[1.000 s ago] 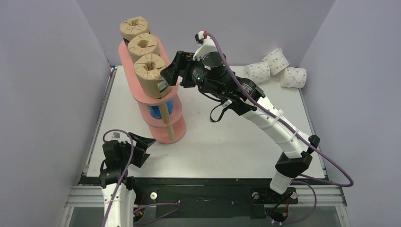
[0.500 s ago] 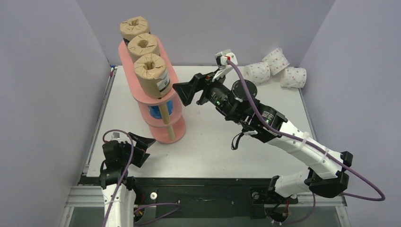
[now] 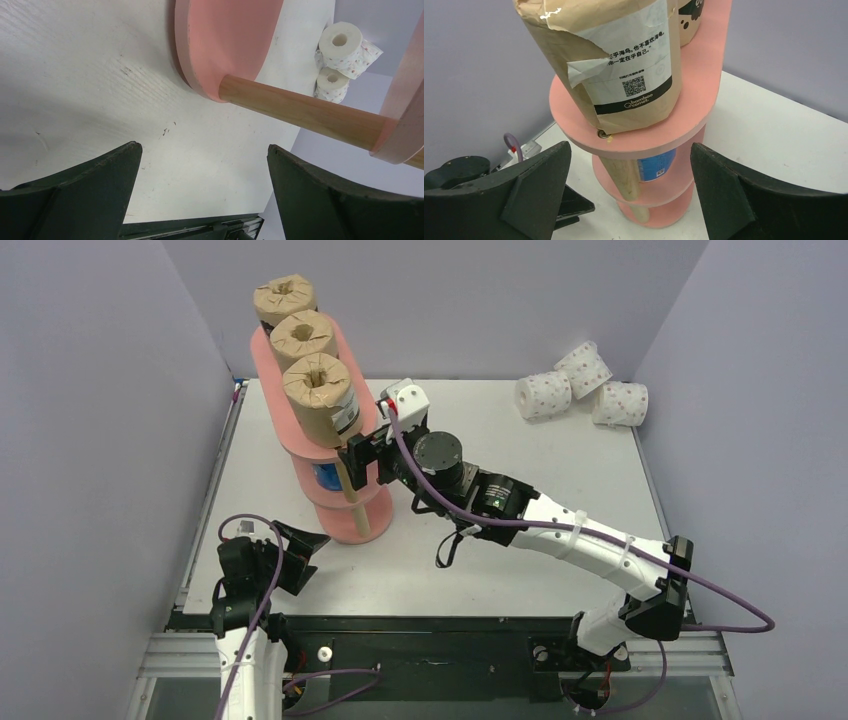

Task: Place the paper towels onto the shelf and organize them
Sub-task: Place the paper towel on the shelf, then adjust the paper towel on the shelf.

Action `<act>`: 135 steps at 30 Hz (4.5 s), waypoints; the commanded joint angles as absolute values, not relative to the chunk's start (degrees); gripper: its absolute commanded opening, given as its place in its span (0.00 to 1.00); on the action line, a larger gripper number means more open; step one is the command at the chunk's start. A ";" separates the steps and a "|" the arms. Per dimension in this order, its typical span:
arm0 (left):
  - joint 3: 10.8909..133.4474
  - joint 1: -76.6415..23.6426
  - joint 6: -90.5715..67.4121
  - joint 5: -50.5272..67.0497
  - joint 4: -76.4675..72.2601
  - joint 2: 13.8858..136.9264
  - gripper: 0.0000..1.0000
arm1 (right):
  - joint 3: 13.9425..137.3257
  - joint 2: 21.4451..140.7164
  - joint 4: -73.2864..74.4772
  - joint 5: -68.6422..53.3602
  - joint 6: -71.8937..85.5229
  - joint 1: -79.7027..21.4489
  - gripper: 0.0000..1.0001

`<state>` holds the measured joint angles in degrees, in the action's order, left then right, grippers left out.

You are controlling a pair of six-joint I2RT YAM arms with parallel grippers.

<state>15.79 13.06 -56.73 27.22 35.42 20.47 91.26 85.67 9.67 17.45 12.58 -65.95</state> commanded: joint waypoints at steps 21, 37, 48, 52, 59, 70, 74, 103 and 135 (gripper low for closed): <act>14.72 12.95 -55.78 26.98 33.54 20.83 0.97 | 98.75 93.28 1.48 20.59 11.35 -66.20 0.86; 14.30 12.88 -55.72 27.16 33.75 20.50 0.97 | 101.41 96.83 1.64 21.46 13.63 -64.12 0.85; 13.92 12.85 -55.63 26.94 33.54 20.51 0.97 | 102.43 98.69 1.23 20.61 14.52 -63.07 0.83; 13.80 12.84 -55.68 26.98 33.42 20.56 0.97 | 102.87 99.19 1.30 19.73 15.01 -62.58 0.83; 13.56 12.84 -55.68 26.96 33.05 20.57 0.97 | 104.06 100.21 1.95 18.75 15.32 -62.40 0.82; 13.78 12.83 -55.72 26.89 33.07 20.71 0.96 | 102.37 97.51 2.06 17.58 16.52 -62.57 0.83; 14.65 12.88 -55.36 26.71 33.78 20.79 0.97 | 100.12 93.45 2.86 15.03 17.10 -62.64 0.87; 25.19 13.07 -54.24 19.53 35.60 33.51 0.99 | 104.49 106.38 -26.32 -11.23 65.69 -33.57 0.28; 20.43 12.85 -58.14 21.06 29.35 32.14 1.00 | 124.56 122.33 -20.04 -16.22 70.32 -39.37 0.21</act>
